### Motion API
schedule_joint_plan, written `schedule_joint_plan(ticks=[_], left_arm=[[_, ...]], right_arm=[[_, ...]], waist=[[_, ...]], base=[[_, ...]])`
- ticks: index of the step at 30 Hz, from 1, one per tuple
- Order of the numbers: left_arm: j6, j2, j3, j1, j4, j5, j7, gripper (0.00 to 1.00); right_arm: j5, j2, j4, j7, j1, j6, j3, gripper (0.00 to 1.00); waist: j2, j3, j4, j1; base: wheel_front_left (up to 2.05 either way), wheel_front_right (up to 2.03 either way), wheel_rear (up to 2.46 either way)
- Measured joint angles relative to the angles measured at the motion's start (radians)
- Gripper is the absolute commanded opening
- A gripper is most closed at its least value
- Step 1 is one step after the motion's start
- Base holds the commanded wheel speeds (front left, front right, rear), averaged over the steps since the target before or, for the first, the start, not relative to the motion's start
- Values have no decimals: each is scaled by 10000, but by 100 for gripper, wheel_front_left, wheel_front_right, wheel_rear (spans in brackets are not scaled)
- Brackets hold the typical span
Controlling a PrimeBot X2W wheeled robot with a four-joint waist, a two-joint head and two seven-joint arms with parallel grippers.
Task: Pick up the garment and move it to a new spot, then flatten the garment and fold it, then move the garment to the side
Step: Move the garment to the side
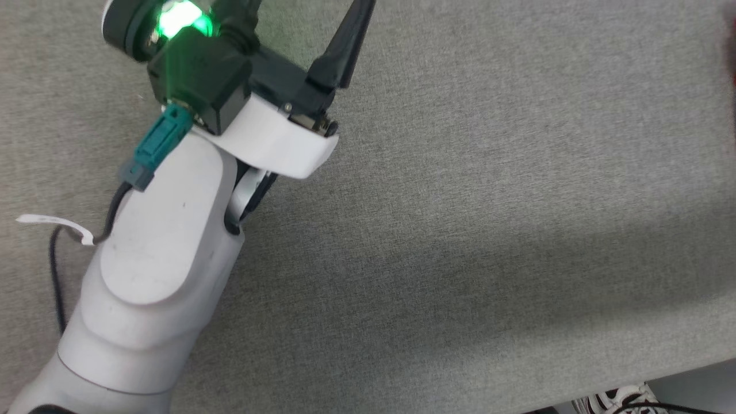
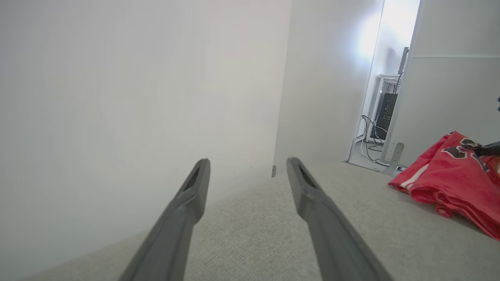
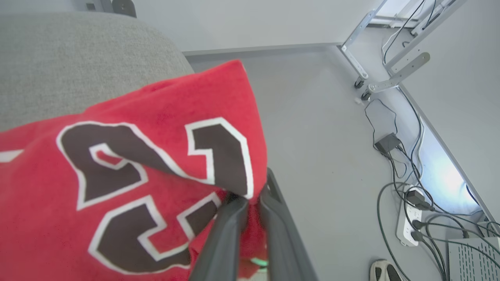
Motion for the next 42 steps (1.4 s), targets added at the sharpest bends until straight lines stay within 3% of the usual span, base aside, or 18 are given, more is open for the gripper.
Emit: schedule_joint_plan(ticks=[5, 14, 15, 17, 18, 31, 42], left_arm=[[0, 4, -150, -511, 75, -10, 0, 100], [0, 88, -230, -619, 96, -4, 0, 100], [0, 94, -230, -619, 102, -6, 0, 100], [0, 100, -213, -611, 130, -12, 0, 100], [0, 94, -199, -584, 138, -19, 0, 100], [0, -205, 360, 349, 188, -142, 0, 100], [0, -318, 1693, 3642, 717, -518, 0, 100]], right_arm=[[-343, 433, 1200, -575, -1108, 0, 138, 0], [-742, 1041, 2245, -1120, -1848, 0, 811, 0], [-763, 1064, 2328, -1124, -1897, 0, 865, 4], [-765, 1097, 2506, -1135, -1964, 0, 930, 49], [-765, 1116, 2562, -1139, -1982, 0, 980, 98], [-583, 1166, 2824, -1442, -1623, 0, 1555, 100], [-230, 1998, 970, -2817, 394, 0, 2777, 100]], waist=[[0, 433, -71, 1], [0, 442, -65, 0], [0, 418, -58, 0], [0, 349, -41, 0], [0, 304, -30, 0], [0, -592, 316, 0], [0, -2651, 792, 0]], base=[[0, 0, 0], [0, 0, 0], [0, 0, 0], [0, 0, 0], [0, 0, 0], [0, 0, 0], [0, 0, 0]])
